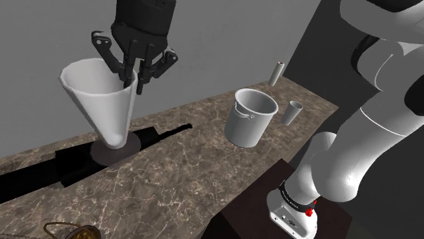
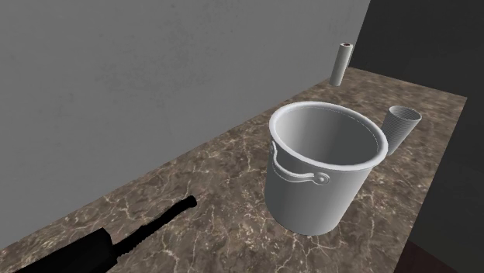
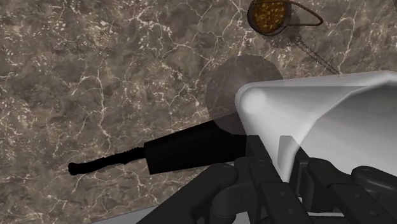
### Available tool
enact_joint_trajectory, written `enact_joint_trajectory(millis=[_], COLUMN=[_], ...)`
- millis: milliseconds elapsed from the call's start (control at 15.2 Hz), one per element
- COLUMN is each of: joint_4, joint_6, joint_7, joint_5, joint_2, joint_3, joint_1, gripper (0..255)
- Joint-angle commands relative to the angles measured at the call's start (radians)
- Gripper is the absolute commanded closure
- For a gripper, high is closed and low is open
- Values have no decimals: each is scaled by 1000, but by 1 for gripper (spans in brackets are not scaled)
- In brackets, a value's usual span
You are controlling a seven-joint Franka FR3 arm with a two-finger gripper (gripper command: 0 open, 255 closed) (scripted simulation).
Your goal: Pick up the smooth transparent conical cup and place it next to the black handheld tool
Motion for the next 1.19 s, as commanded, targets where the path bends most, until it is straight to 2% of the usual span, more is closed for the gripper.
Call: enact_joint_trajectory(millis=[0,396,1122], joint_4=[55,315,69], joint_6=[-18,-115,65], joint_7=[61,239,220], joint_5=[-29,-170,-121], joint_2=[38,230,153], joint_3=[32,116,103], joint_1=[26,147,114], gripper=[255,255,255])
